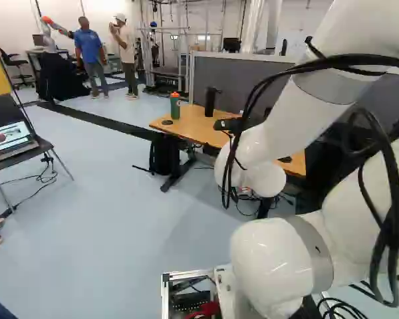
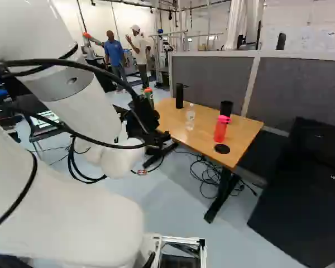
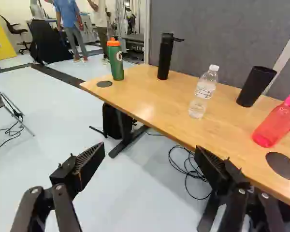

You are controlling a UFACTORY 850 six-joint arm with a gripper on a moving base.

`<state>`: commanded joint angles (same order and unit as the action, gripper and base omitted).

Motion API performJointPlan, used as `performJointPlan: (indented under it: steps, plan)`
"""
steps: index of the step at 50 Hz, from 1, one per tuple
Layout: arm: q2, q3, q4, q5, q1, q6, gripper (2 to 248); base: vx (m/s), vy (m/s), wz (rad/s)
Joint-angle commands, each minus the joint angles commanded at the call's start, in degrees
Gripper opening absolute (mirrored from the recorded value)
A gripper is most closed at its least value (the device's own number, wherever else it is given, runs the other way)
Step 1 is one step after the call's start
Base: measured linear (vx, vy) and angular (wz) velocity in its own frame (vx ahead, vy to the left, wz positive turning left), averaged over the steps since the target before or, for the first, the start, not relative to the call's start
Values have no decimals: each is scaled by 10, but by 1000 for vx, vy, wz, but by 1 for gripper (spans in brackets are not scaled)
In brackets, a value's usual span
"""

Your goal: Pick up the green bottle from the table

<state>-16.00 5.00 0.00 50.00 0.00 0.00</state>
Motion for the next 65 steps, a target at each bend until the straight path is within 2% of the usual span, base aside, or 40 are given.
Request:
performJointPlan:
  steps: [65]
  plan:
    - [0, 0, 0, 0, 0, 0, 247, 0, 2, 0]
